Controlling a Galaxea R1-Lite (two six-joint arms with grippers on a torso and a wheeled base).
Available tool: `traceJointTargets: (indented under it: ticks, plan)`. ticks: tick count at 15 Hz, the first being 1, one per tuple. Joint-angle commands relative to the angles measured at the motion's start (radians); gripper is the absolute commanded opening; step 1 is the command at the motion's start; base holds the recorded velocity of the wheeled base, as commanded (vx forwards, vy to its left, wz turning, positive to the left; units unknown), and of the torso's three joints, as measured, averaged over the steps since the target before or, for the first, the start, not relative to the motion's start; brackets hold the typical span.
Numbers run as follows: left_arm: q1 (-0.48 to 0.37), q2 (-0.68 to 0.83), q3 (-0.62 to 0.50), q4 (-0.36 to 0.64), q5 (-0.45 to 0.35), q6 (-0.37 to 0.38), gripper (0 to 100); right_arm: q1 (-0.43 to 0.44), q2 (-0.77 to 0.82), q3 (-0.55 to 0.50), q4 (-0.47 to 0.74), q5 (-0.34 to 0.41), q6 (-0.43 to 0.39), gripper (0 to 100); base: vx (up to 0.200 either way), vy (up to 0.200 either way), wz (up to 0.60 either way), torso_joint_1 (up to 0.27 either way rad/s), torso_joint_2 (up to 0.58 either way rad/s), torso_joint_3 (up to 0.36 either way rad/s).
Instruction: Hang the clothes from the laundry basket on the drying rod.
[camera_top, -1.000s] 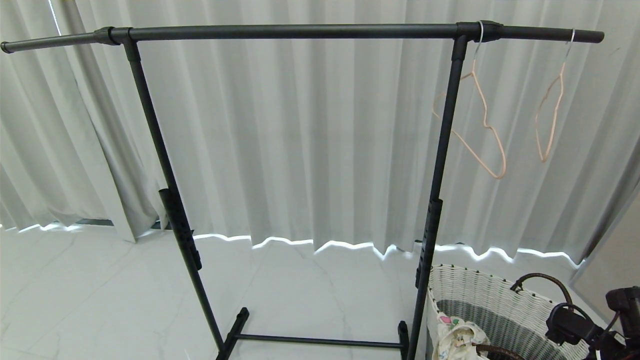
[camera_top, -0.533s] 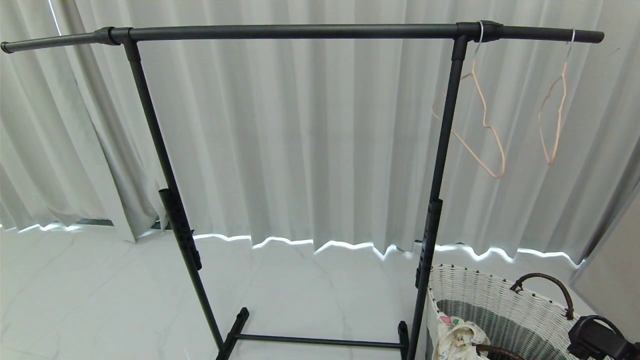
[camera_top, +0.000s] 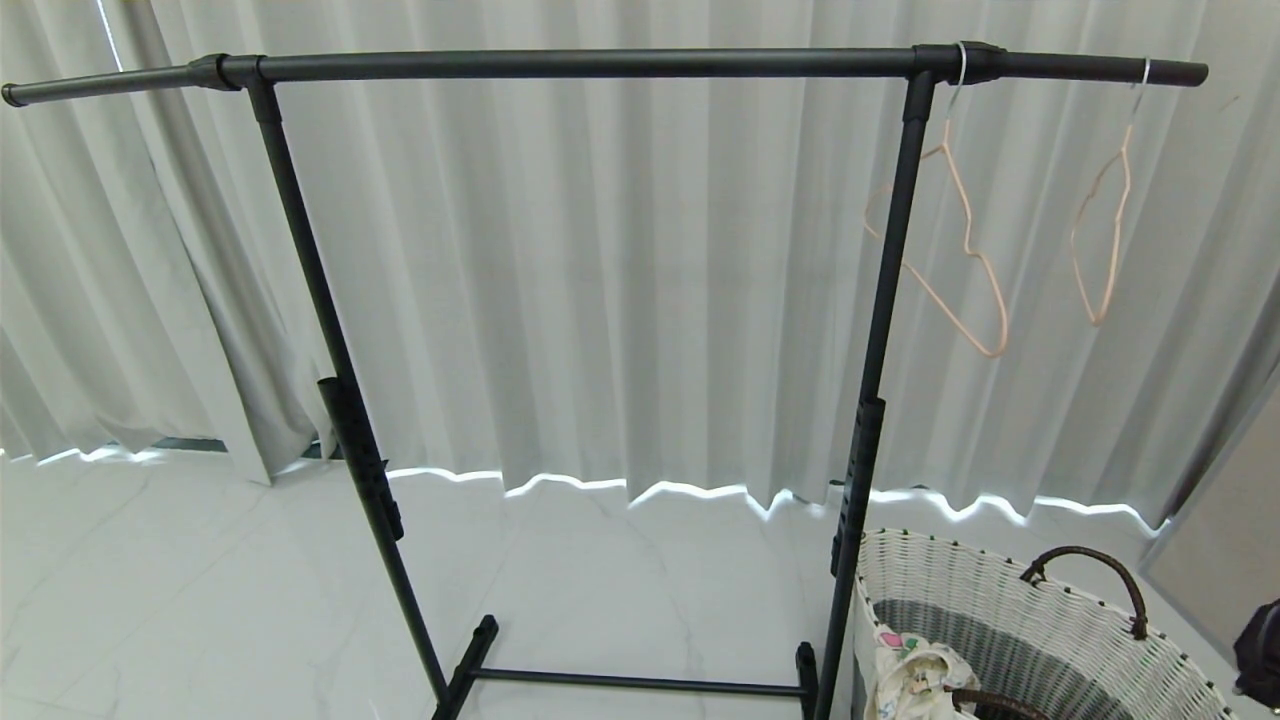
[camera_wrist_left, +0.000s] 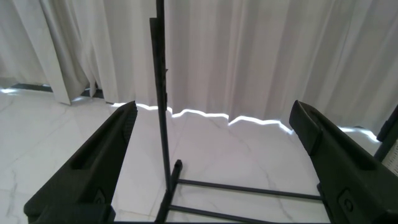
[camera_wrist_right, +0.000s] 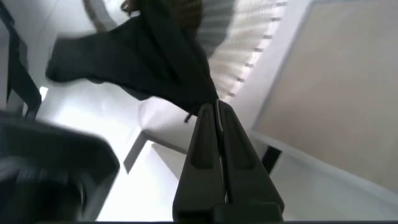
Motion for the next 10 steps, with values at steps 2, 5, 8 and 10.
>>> traceJointTargets:
  ticks: [2,5,8,10]
  plan:
    - [0.001,0.002,0.000,0.000,0.000,-0.001,100,0.006,-0.205,-0.128,0.098,0.002,-0.001,0,-0.100,0.000,0.00,0.001,0.00,0.001]
    - [0.001,0.000,0.000,0.000,0.000,-0.001,100,0.012,-0.233,-0.128,0.098,0.034,-0.001,0,-0.200,0.000,0.00,0.007,0.00,0.002]
    - [0.001,0.000,0.000,0.000,0.000,-0.001,100,0.012,-0.259,-0.129,0.095,0.049,-0.001,0,-0.200,0.000,0.00,0.004,0.00,0.004]
    - [0.001,0.000,0.000,0.000,0.000,-0.001,100,0.012,-0.277,-0.129,0.096,0.049,-0.001,0,-0.200,0.000,0.00,0.005,0.00,0.005]
